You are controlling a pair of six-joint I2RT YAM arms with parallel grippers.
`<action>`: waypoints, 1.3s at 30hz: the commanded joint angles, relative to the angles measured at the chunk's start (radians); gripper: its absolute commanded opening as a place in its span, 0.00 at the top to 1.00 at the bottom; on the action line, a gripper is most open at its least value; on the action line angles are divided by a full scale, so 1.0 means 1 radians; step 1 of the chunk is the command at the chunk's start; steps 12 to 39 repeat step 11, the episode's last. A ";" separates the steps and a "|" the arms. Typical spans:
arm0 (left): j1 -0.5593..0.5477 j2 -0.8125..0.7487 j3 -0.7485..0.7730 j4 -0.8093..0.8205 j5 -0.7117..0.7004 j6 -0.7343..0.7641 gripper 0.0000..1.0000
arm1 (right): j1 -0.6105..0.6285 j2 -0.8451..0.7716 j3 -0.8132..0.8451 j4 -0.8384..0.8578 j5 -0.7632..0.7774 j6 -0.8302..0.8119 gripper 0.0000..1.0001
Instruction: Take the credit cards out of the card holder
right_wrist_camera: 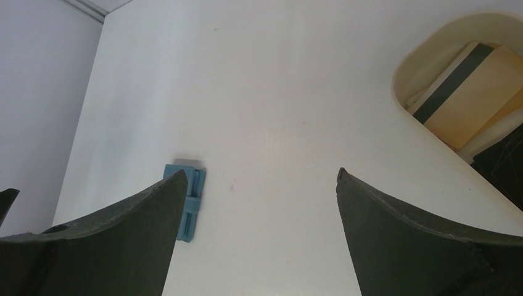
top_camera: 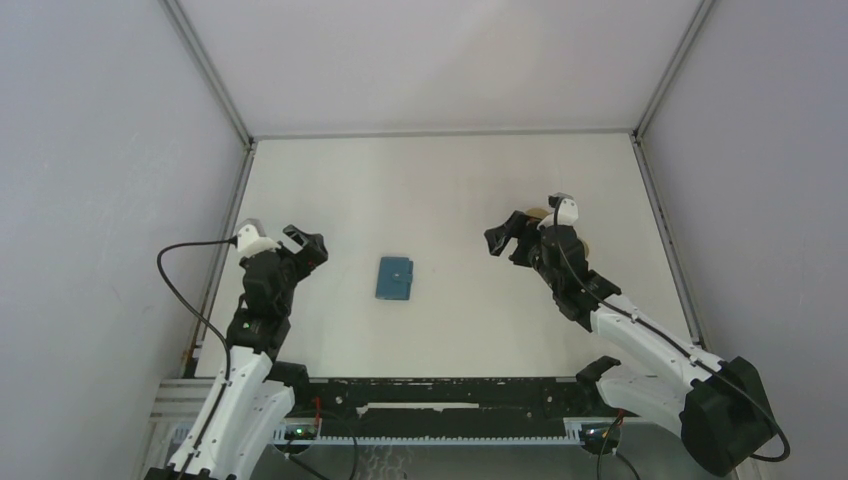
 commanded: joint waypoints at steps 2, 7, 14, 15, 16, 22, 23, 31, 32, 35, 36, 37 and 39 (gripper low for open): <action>0.005 -0.011 0.027 0.011 0.005 0.010 0.00 | -0.001 -0.005 0.017 0.049 -0.011 -0.016 0.01; 0.005 -0.029 0.033 0.002 0.010 0.003 0.00 | 0.001 -0.004 0.025 0.029 -0.050 -0.050 0.01; 0.005 -0.045 0.047 -0.017 0.016 0.004 0.00 | -0.010 -0.005 0.037 0.014 -0.067 -0.048 0.00; 0.005 -0.045 0.047 -0.017 0.016 0.004 0.00 | -0.010 -0.005 0.037 0.014 -0.067 -0.048 0.00; 0.005 -0.045 0.047 -0.017 0.016 0.004 0.00 | -0.010 -0.005 0.037 0.014 -0.067 -0.048 0.00; 0.005 -0.045 0.047 -0.017 0.016 0.004 0.00 | -0.010 -0.005 0.037 0.014 -0.067 -0.048 0.00; 0.005 -0.045 0.047 -0.017 0.016 0.004 0.00 | -0.010 -0.005 0.037 0.014 -0.067 -0.048 0.00; 0.005 -0.045 0.047 -0.017 0.016 0.004 0.00 | -0.010 -0.005 0.037 0.014 -0.067 -0.048 0.00; 0.005 -0.045 0.047 -0.017 0.016 0.004 0.00 | -0.010 -0.005 0.037 0.014 -0.067 -0.048 0.00; 0.005 -0.045 0.047 -0.017 0.016 0.004 0.00 | -0.010 -0.005 0.037 0.014 -0.067 -0.048 0.00; 0.005 -0.045 0.047 -0.017 0.016 0.004 0.00 | -0.010 -0.005 0.037 0.014 -0.067 -0.048 0.00; 0.005 -0.045 0.047 -0.017 0.016 0.004 0.00 | -0.010 -0.005 0.037 0.014 -0.067 -0.048 0.00; 0.005 -0.045 0.047 -0.017 0.016 0.004 0.00 | -0.010 -0.005 0.037 0.014 -0.067 -0.048 0.00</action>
